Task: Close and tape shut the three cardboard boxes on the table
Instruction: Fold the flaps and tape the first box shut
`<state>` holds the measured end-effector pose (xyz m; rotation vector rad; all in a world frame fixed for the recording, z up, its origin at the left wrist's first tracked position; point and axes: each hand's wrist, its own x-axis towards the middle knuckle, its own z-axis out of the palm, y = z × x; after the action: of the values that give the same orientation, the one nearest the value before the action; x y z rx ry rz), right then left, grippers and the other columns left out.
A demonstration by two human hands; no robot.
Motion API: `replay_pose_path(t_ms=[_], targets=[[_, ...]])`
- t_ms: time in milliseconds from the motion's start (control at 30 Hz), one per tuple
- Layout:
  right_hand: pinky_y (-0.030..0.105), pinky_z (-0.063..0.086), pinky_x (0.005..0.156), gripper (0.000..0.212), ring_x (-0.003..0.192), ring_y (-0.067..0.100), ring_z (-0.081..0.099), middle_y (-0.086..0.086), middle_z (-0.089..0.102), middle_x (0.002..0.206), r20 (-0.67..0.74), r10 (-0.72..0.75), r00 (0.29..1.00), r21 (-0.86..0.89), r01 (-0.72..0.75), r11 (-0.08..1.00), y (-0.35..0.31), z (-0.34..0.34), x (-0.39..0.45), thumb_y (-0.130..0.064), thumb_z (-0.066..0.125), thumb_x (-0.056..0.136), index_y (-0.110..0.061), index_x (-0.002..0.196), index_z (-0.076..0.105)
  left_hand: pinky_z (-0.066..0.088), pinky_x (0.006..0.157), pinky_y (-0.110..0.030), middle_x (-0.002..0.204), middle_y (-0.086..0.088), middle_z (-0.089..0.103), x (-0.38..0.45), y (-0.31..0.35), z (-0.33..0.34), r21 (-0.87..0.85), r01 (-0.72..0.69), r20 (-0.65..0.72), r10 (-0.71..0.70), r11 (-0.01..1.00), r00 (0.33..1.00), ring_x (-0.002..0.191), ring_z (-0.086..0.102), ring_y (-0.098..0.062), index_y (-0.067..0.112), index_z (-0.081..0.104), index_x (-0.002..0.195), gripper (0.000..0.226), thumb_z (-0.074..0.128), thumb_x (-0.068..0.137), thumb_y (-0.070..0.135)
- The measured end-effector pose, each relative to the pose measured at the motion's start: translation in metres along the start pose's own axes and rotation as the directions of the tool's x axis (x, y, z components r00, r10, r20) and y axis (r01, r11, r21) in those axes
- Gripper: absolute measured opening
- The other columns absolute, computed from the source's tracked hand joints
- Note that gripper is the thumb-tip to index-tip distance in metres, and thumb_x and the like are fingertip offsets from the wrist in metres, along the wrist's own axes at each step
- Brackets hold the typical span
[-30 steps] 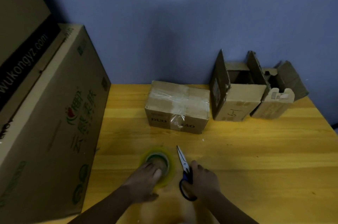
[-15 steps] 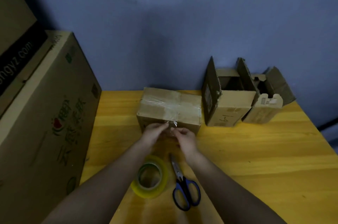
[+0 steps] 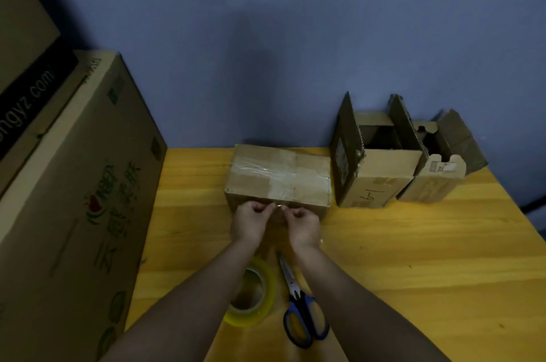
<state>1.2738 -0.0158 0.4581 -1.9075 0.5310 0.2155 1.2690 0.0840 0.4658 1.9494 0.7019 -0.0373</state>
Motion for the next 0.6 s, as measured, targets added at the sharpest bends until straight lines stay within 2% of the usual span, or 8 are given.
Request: replay_pose_path(t_ms=[167, 233, 300, 367, 467, 500, 533, 600], targets=[[0.026, 0.040, 0.060, 0.028, 0.068, 0.016, 0.058, -0.002, 0.062, 0.067, 0.037, 0.072, 0.997, 0.088, -0.075, 0.993, -0.006, 0.000, 0.003, -0.031, 0.066, 0.090, -0.018, 0.066, 0.062, 0.049, 0.076, -0.033, 0.079, -0.001, 0.066, 0.001, 0.002, -0.002, -0.013, 0.027, 0.029, -0.027, 1.000, 0.999, 0.081, 0.063, -0.021, 0.018, 0.062, 0.074, 0.022, 0.068, 0.085, 0.035], [0.024, 0.040, 0.053, 0.033, 0.059, 0.014, 0.056, -0.001, 0.060, 0.063, 0.103, 0.129, 0.986, 0.062, -0.136, 0.989, -0.005, -0.004, 0.004, -0.030, 0.061, 0.093, -0.015, 0.063, 0.061, 0.049, 0.074, -0.032, 0.081, -0.004, 0.069, 0.003, 0.004, -0.004, -0.012, 0.035, 0.067, -0.034, 0.999, 0.997, 0.079, 0.063, -0.022, 0.013, 0.066, 0.077, 0.026, 0.067, 0.086, 0.037], [0.028, 0.046, 0.056, 0.036, 0.056, 0.018, 0.056, 0.003, 0.061, 0.062, 0.183, 0.184, 0.966, 0.085, -0.202, 0.976, 0.001, -0.010, 0.003, -0.028, 0.058, 0.095, -0.013, 0.062, 0.060, 0.052, 0.078, -0.034, 0.081, -0.007, 0.070, 0.005, 0.001, -0.008, 0.035, 0.083, 0.135, -0.087, 0.996, 0.987, 0.079, 0.065, -0.024, 0.013, 0.068, 0.075, 0.031, 0.064, 0.087, 0.041], [0.039, 0.049, 0.067, 0.033, 0.065, 0.023, 0.058, 0.006, 0.061, 0.066, 0.205, 0.124, 0.971, -0.080, -0.110, 0.991, 0.012, -0.019, 0.002, -0.028, 0.058, 0.094, -0.016, 0.063, 0.058, 0.054, 0.083, -0.041, 0.080, -0.010, 0.071, 0.007, -0.008, -0.013, 0.079, 0.109, 0.201, -0.123, 0.991, 0.972, 0.080, 0.067, -0.028, 0.015, 0.066, 0.067, 0.031, 0.063, 0.088, 0.038], [0.024, 0.043, 0.056, 0.014, 0.071, 0.014, 0.058, -0.003, 0.060, 0.080, 0.160, -0.182, 0.970, -0.494, 0.238, 0.836, 0.013, -0.038, -0.012, -0.031, 0.055, 0.095, -0.022, 0.086, 0.059, 0.053, 0.075, -0.035, 0.082, -0.001, 0.067, -0.006, -0.013, -0.022, 0.274, -0.082, 0.170, 0.035, 0.958, 0.985, 0.079, 0.064, -0.020, 0.021, 0.060, 0.077, 0.019, 0.058, 0.091, 0.034], [0.018, 0.039, 0.056, 0.010, 0.072, 0.010, 0.057, -0.007, 0.059, 0.083, 0.130, -0.400, 0.907, -0.571, 0.398, 0.718, 0.008, -0.044, -0.015, -0.033, 0.056, 0.094, -0.023, 0.094, 0.059, 0.053, 0.075, -0.034, 0.087, 0.003, 0.064, -0.010, -0.013, -0.024, 0.302, -0.210, 0.114, 0.183, 0.930, 0.976, 0.081, 0.061, -0.015, 0.023, 0.059, 0.087, 0.012, 0.057, 0.092, 0.034], [0.017, 0.040, 0.060, 0.014, 0.076, 0.009, 0.057, -0.008, 0.058, 0.087, 0.112, -0.620, 0.777, -0.634, 0.536, 0.557, 0.000, -0.049, -0.017, -0.034, 0.059, 0.090, -0.023, 0.098, 0.060, 0.053, 0.077, -0.034, 0.093, 0.005, 0.062, -0.015, -0.010, -0.027, 0.322, -0.352, 0.050, 0.355, 0.879, 0.933, 0.086, 0.059, -0.012, 0.022, 0.057, 0.096, 0.011, 0.057, 0.092, 0.033], [0.029, 0.049, 0.076, 0.034, 0.095, 0.016, 0.060, 0.000, 0.064, 0.102, 0.167, -0.857, 0.487, -0.727, 0.648, 0.227, -0.012, -0.053, -0.007, -0.038, 0.066, 0.080, -0.019, 0.108, 0.062, 0.049, 0.086, -0.036, 0.105, -0.001, 0.060, -0.012, 0.002, -0.029, 0.496, -0.557, -0.042, 0.659, 0.666, 0.751, 0.098, 0.057, -0.018, 0.017, 0.055, 0.110, 0.030, 0.055, 0.089, 0.038]])
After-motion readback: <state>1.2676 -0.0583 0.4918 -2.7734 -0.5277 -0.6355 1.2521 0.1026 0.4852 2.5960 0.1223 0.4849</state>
